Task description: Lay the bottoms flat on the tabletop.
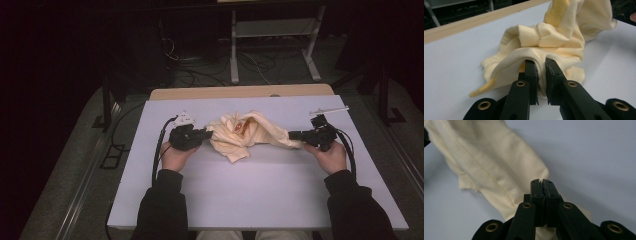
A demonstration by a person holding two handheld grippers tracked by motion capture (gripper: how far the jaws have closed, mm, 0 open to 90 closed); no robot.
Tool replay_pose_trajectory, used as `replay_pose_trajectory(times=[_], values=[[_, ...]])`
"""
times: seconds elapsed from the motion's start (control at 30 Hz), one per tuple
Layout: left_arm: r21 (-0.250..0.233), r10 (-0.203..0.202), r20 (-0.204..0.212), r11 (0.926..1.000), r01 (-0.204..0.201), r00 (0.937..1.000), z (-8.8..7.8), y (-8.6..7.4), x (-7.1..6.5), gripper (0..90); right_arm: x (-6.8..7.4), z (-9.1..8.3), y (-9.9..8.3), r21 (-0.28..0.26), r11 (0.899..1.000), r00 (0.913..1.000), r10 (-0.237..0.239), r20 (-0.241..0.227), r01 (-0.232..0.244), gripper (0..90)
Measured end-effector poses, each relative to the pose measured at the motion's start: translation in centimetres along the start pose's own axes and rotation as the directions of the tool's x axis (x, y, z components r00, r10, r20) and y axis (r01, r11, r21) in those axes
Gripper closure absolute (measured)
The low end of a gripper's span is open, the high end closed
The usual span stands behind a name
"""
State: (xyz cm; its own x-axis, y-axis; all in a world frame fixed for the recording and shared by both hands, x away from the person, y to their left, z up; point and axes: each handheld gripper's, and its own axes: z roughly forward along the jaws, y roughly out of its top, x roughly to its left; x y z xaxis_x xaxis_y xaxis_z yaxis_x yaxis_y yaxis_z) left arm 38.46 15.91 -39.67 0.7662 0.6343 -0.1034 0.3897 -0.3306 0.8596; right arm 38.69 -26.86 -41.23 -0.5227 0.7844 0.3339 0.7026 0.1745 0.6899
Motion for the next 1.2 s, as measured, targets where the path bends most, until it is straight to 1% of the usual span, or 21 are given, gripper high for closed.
replay_pose_trajectory(times=[0.03, 0.07, 0.13, 0.2, 0.23, 0.27, 0.33, 0.37, 0.4, 0.43, 0.47, 0.5, 0.53, 0.6, 0.63, 0.7, 0.83, 0.93, 1.03, 1.1, 1.2], values=[[0.007, 0.000, 0.001, 1.0000, 0.000, 1.0000, 0.0, -0.1, 0.0, 79.9, 0.3, 0.1, -0.2, 0.022, 1.000, 1.0000, -0.005, -0.006, 0.005, 86.6], [0.013, 0.000, 0.000, 0.9999, 0.000, 1.0000, 0.0, -0.3, -0.2, 79.9, 0.9, 0.4, -0.7, 0.077, 0.997, 0.9994, -0.027, -0.024, 0.029, 86.6], [0.011, -0.001, -0.001, 0.9999, 0.001, 1.0000, 0.0, -0.4, -0.2, 79.9, 1.2, 0.4, -0.8, 0.088, 0.995, 0.9990, -0.034, -0.029, 0.036, 86.5], [0.016, -0.006, 0.001, 0.9998, 0.006, 1.0000, -0.1, -0.6, -0.2, 79.9, 2.1, 0.4, -1.3, 0.121, 0.991, 0.9981, -0.052, -0.034, 0.056, 84.9], [0.017, -0.009, 0.001, 0.9998, 0.009, 1.0000, -0.1, -0.7, -0.3, 79.9, 2.1, 0.4, -1.3, 0.121, 0.991, 0.9981, -0.052, -0.034, 0.056, 84.9], [0.018, -0.011, 0.004, 0.9998, 0.011, 0.9999, -0.2, -0.8, -0.3, 79.9, 2.3, 0.2, -1.3, 0.123, 0.990, 0.9975, -0.062, -0.033, 0.066, 82.5], [0.023, -0.012, 0.007, 0.9997, 0.012, 0.9999, -0.3, -0.9, -0.4, 79.8, 2.9, -0.2, -1.2, 0.102, 0.991, 0.9959, -0.087, -0.023, 0.089, 74.9], [0.024, -0.012, 0.008, 0.9996, 0.012, 0.9999, -0.3, -1.0, -0.5, 79.9, 3.1, -0.5, -1.1, 0.077, 0.992, 0.9952, -0.097, -0.017, 0.098, 70.7], [0.028, -0.016, 0.011, 0.9995, 0.015, 0.9998, -0.4, -1.1, -0.6, 79.8, 3.5, -1.1, -0.7, 0.030, 0.995, 0.9949, -0.094, -0.036, 0.095, 66.3], [0.028, -0.016, 0.011, 0.9995, 0.015, 0.9998, -0.4, -1.1, -0.6, 79.8, 3.5, -1.1, -0.7, 0.030, 0.995, 0.9949, -0.094, -0.036, 0.095, 66.3], [0.030, -0.016, 0.013, 0.9994, 0.015, 0.9998, -0.4, -1.2, -0.7, 79.8, 3.7, -1.2, -0.6, 0.020, 0.995, 0.9944, -0.095, -0.046, 0.096, 64.8], [0.031, -0.017, 0.018, 0.9994, 0.017, 0.9997, -0.4, -1.3, -0.8, 79.8, 4.0, -1.4, -0.4, -0.002, 0.995, 0.9932, -0.101, -0.058, 0.101, 60.0], [0.031, -0.017, 0.018, 0.9994, 0.017, 0.9997, -0.4, -1.3, -0.8, 79.8, 4.2, -1.5, -0.3, -0.009, 0.995, 0.9927, -0.104, -0.061, 0.104, 58.6], [0.037, -0.013, 0.019, 0.9992, 0.013, 0.9997, -0.4, -1.3, -0.8, 79.8, 4.3, -1.5, -0.2, -0.014, 0.994, 0.9922, -0.105, -0.068, 0.104, 57.0], [0.037, -0.018, 0.020, 0.9992, 0.017, 0.9996, -0.4, -1.4, -0.9, 79.8, 4.4, -1.5, -0.1, -0.018, 0.994, 0.9914, -0.108, -0.074, 0.107, 55.5], [0.038, -0.022, 0.025, 0.9990, 0.022, 0.9994, -0.4, -1.5, -1.0, 79.8, 4.7, -1.5, 0.1, -0.028, 0.993, 0.9900, -0.113, -0.084, 0.111, 48.3], [0.044, -0.018, 0.028, 0.9989, 0.017, 0.9995, -0.4, -1.6, -1.2, 79.8, 5.1, -1.5, 0.4, -0.051, 0.992, 0.9883, -0.123, -0.090, 0.119, 44.4], [0.050, -0.019, 0.031, 0.9986, 0.018, 0.9993, -0.4, -1.8, -1.4, 79.7, 5.9, -1.5, 0.8, -0.068, 0.989, 0.9851, -0.138, -0.103, 0.131, 41.6], [0.052, -0.022, 0.030, 0.9984, 0.020, 0.9993, -0.4, -2.1, -1.5, 79.7, 7.1, -1.4, 1.3, -0.078, 0.983, 0.9782, -0.173, -0.114, 0.165, 38.9], [0.055, -0.031, 0.030, 0.9981, 0.030, 0.9991, -0.4, -2.2, -1.6, 79.7, 7.7, -1.2, 1.7, -0.082, 0.979, 0.9741, -0.194, -0.116, 0.185, 37.9], [0.054, -0.034, 0.033, 0.9980, 0.032, 0.9989, -0.3, -2.3, -1.8, 79.7, 8.4, -1.1, 2.3, -0.096, 0.973, 0.9679, -0.220, -0.121, 0.209, 37.0]])
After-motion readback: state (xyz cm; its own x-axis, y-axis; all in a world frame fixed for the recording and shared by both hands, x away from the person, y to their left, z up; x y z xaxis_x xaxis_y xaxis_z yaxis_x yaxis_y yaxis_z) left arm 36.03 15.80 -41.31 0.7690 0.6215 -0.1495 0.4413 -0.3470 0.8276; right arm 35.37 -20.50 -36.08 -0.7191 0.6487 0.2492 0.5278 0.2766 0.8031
